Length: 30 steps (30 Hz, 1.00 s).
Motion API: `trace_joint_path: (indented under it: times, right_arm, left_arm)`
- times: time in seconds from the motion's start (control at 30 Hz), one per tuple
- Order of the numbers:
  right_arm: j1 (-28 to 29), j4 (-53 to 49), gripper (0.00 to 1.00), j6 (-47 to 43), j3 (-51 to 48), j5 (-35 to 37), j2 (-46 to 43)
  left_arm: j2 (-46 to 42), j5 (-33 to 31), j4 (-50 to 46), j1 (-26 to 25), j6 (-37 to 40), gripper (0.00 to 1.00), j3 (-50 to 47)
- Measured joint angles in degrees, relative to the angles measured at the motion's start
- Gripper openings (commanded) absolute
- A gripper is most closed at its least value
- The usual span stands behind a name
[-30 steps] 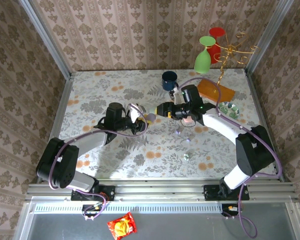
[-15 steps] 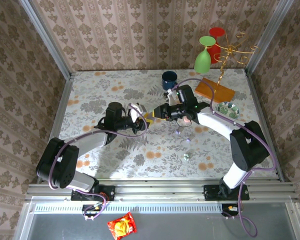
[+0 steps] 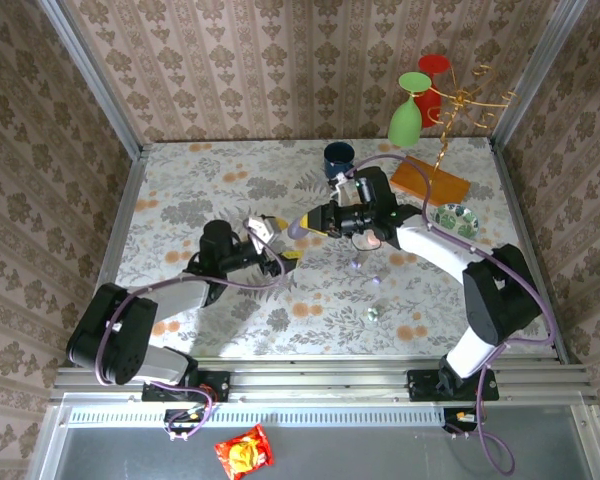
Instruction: Insert wireless bluetooth earbuds into charging case
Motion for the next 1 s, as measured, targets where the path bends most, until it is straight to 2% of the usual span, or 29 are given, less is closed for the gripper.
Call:
trace_joint_path:
  times: [0.17,0.3,0.53,0.73,1.0]
  right_arm:
    - [0.0,9.4,0.19,9.2,-1.9,-2.3,-2.8]
    - [0.0,16.3,0.16,16.6,-3.1,-3.4,-3.7]
    - [0.0,31.5,0.11,31.9,-6.4,-4.9,-3.7]
    - [0.0,41.9,0.07,41.6,-7.7,-5.5,-3.6]
    - [0.0,52.5,0.04,49.7,-8.9,-5.7,-1.7]
  left_arm:
    - [2.2,1.6,15.5,2.8,-6.1,0.86,-1.9]
    - [4.3,2.8,21.2,3.5,-8.5,0.87,-1.8]
    - [4.5,3.9,24.4,3.4,-9.4,0.87,1.1]
    - [4.5,5.6,25.3,3.5,-11.3,0.79,3.6]
    - [4.5,5.8,26.0,2.9,-13.9,0.71,5.5]
